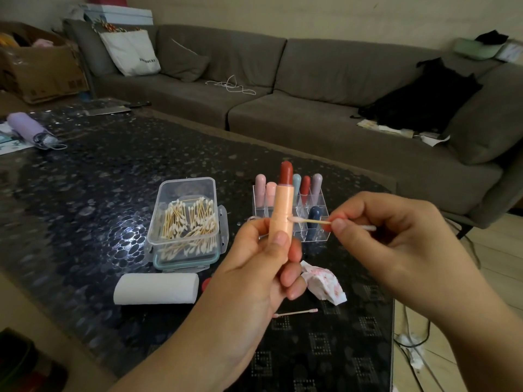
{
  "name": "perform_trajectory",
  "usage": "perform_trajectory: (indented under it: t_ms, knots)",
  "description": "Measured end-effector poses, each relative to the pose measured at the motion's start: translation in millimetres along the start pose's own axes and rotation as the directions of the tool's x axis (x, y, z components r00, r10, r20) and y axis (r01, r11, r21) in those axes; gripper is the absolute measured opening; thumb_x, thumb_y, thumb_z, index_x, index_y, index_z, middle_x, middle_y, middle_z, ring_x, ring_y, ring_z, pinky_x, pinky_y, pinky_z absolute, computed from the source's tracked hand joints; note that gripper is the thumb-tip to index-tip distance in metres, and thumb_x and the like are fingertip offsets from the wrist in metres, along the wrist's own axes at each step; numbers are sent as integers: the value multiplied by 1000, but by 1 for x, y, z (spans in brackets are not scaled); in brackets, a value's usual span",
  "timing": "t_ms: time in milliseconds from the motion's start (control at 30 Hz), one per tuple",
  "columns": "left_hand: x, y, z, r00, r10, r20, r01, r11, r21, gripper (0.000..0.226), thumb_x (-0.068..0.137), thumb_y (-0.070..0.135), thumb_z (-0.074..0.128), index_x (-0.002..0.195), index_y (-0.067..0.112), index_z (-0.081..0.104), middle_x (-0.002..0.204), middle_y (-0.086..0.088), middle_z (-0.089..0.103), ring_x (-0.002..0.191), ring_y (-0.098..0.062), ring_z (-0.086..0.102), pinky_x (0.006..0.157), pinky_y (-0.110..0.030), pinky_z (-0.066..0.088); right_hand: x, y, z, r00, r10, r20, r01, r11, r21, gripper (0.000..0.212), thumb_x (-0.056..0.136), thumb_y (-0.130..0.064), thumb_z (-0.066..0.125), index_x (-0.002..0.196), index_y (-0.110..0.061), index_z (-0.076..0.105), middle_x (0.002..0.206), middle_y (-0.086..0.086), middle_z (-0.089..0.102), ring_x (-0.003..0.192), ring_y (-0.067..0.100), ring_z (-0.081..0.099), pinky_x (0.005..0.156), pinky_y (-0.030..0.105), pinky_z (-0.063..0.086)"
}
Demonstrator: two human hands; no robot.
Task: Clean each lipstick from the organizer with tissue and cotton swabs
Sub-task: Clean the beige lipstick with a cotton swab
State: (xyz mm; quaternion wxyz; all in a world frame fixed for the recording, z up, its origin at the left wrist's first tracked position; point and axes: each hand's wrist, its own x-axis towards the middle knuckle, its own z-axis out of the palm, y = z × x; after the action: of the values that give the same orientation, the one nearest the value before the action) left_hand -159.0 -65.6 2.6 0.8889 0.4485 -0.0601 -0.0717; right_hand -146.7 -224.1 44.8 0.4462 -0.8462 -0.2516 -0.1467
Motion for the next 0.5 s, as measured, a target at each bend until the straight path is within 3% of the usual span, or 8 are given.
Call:
perform_trajectory:
  t_ms: [200, 500]
  knots:
    - [-2, 2, 2, 999, -7, 32, 9, 998, -68, 14, 77, 19, 54, 85, 12, 64, 65, -5, 52, 51, -11, 40, 46, -22, 39, 2, -2, 4, 999, 8, 44, -9, 1000, 17, 15, 83, -25, 56, 76, -22, 68, 52, -21, 52, 45, -2, 47, 45, 3, 32]
    - [-3, 5, 3, 997, -35, 75, 44, 993, -112, 18, 79, 19, 53, 84, 8, 65, 67, -7, 54, 50, -12, 42, 46, -23, 40, 5, 2, 5, 999, 27, 42, -30, 997, 72, 19, 84, -28, 54, 71, -28, 68, 50, -15, 50, 44, 1, 41, 45, 6, 31]
